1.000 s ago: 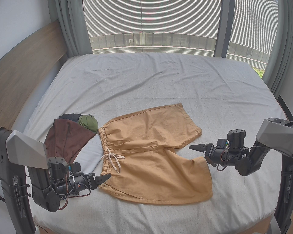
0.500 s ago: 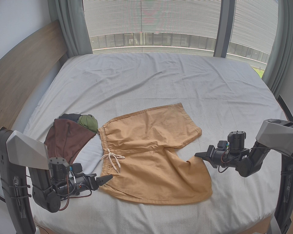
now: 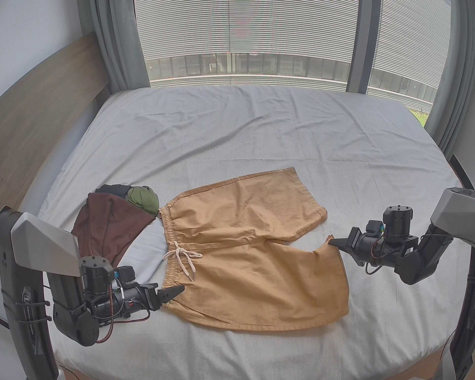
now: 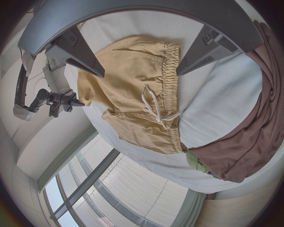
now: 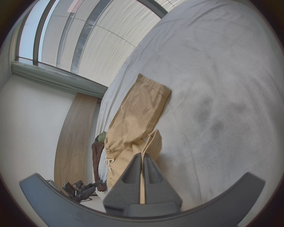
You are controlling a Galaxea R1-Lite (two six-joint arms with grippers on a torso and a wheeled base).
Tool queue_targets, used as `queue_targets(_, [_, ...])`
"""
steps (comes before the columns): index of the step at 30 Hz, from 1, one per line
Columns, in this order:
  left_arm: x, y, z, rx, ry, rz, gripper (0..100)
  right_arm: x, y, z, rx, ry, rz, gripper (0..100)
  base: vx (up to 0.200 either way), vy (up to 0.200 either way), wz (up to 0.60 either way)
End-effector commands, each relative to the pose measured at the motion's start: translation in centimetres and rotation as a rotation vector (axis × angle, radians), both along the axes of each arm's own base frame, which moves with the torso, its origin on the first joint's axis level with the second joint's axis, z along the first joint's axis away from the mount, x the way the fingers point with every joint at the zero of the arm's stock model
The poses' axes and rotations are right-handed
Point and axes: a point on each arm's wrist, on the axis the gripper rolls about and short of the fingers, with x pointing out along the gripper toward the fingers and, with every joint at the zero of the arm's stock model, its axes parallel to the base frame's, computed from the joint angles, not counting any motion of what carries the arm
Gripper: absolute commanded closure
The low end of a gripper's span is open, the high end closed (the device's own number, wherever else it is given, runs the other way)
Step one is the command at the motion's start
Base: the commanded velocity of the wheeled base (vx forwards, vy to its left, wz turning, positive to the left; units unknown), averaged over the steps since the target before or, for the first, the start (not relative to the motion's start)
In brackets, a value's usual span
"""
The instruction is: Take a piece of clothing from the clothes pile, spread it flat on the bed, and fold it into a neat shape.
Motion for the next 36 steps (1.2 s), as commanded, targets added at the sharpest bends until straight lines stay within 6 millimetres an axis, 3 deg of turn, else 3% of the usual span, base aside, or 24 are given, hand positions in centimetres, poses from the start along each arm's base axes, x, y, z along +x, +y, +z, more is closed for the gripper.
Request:
queue_targets(1, [0.0,0.0,0.0,0.0,0.001,0.0,0,0.2,-0.9,1.0,-0.003,-0.036,-0.034,100,0.0,0.0,0.0])
queue_targets(7, [-0.1,-0.1,0.0,0.0,0.003,-0.003,0,0.9,-1.4,1.0,-0.003,-0.049,-0.054,100,0.0,0.0,0.0])
queue_targets(17, [-0.1,-0.1,-0.1,0.001,0.006,-0.003,0,2.3,-2.4,-0.8,-0.047,-0.042,-0.107,100,0.0,0.0,0.0])
queue_targets(28, [0.0,-0.1,-0.4,0.003,0.013,0.001,0,2.4,-2.5,-1.1,-0.066,-0.036,-0.103,100,0.0,0.0,0.0])
queue_targets(36, [0.2,0.0,-0.4,0.005,0.006,0.011,0,2.2,-3.7,-1.7,-0.11,-0.018,-0.11,100,0.0,0.0,0.0])
